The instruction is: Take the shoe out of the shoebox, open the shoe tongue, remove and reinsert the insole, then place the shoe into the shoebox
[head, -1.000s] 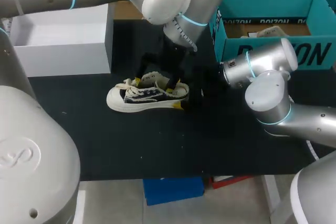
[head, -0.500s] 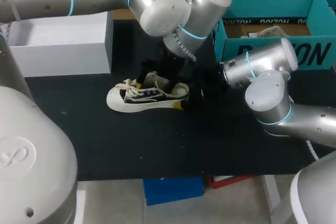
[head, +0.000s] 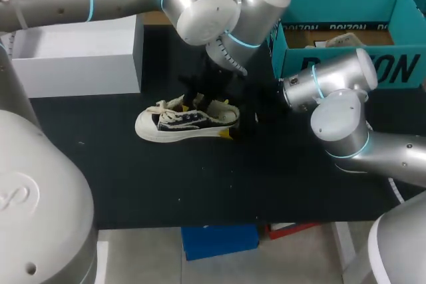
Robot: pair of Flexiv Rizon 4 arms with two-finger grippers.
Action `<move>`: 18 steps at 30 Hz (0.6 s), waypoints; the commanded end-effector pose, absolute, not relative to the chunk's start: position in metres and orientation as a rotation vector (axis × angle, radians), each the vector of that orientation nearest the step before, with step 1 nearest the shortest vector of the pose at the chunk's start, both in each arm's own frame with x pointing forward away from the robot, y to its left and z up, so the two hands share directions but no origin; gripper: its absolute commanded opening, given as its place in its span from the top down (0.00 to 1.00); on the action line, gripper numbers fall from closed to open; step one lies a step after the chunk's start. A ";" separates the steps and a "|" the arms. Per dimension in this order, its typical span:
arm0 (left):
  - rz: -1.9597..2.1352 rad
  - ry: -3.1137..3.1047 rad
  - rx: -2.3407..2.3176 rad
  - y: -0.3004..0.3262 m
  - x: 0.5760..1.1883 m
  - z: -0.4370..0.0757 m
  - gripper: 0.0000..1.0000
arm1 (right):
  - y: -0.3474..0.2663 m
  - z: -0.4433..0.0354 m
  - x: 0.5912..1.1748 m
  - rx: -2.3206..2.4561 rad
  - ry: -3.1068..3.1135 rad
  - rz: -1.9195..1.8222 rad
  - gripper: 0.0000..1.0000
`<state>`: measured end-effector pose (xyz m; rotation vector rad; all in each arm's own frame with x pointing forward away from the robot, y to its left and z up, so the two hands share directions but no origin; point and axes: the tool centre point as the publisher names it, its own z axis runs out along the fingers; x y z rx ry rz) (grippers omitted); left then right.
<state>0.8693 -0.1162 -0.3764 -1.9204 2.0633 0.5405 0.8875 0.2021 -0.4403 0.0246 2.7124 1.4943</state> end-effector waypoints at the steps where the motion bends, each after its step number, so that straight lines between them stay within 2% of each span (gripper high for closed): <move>1: 0.536 2.066 -1.925 -0.115 0.874 -0.376 1.00 | 0.204 -0.443 0.888 0.026 2.713 1.493 1.00; 18: 0.437 2.102 -1.908 -0.107 0.875 -0.349 1.00 | 0.204 -0.443 0.888 0.026 2.713 1.493 1.00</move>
